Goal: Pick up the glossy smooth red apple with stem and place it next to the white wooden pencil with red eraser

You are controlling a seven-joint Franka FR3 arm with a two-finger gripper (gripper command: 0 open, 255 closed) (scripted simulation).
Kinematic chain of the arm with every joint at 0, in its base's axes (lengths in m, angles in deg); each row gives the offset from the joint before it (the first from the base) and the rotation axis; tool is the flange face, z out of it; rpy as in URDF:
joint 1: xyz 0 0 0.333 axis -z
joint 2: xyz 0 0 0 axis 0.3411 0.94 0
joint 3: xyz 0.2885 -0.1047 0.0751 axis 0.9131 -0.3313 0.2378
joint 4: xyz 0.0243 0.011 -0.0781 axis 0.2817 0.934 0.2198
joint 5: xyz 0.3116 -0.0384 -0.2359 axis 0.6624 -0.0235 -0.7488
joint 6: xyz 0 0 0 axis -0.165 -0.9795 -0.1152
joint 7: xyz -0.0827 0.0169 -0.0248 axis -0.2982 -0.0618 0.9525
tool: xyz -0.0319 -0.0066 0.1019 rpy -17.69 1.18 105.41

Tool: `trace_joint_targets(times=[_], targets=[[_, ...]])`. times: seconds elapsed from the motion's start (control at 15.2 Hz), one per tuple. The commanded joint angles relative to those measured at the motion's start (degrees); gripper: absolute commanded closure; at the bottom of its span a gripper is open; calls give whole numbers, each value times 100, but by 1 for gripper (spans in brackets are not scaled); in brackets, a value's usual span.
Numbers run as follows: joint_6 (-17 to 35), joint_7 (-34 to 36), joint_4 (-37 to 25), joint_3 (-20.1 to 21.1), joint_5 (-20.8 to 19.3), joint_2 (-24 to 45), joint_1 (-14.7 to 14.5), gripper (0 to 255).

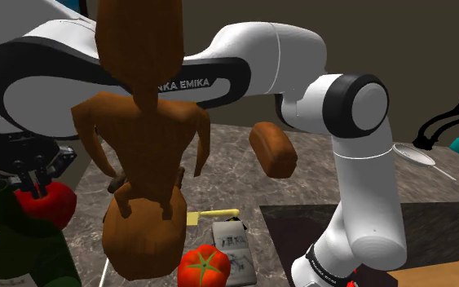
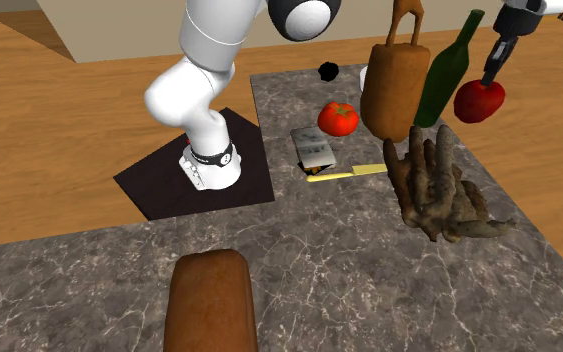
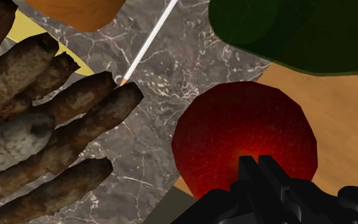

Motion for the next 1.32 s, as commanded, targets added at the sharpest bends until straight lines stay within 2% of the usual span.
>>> trace_joint_targets(times=[0.0, 0.79, 1.25], targets=[[162, 26, 179, -4, -9, -10, 57, 255], [963, 246, 885, -119, -204, 167, 151, 255], [963, 246, 885, -120, -204, 167, 151, 255]])
